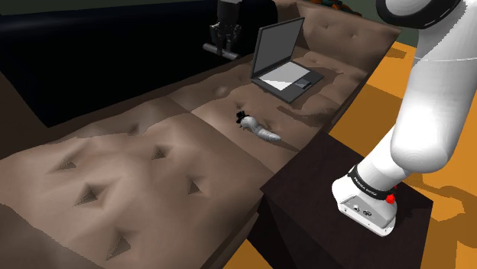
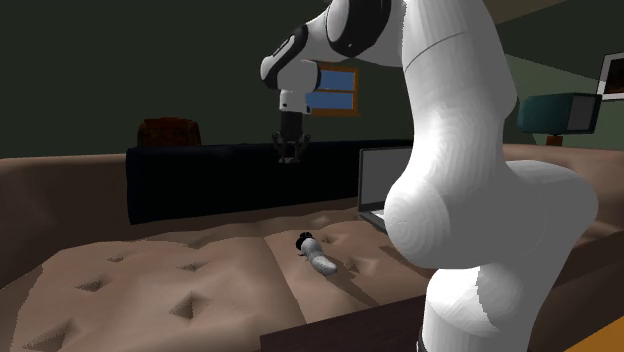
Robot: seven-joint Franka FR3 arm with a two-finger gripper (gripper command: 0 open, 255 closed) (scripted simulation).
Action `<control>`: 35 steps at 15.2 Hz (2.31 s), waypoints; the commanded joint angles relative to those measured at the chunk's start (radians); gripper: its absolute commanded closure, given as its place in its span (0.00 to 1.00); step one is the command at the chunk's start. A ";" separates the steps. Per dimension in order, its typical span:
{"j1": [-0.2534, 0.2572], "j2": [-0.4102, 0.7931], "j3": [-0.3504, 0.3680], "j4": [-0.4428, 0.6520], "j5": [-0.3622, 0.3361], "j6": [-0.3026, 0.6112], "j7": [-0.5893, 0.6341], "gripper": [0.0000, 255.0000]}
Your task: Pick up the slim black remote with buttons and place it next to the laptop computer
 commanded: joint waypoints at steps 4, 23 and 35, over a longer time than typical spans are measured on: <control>-0.001 -0.002 0.000 0.064 0.000 -0.066 0.003 1.00; -0.040 -0.055 -0.012 0.200 0.006 -0.258 -0.036 1.00; -0.193 -0.343 -0.103 -0.194 0.022 -0.169 -0.282 1.00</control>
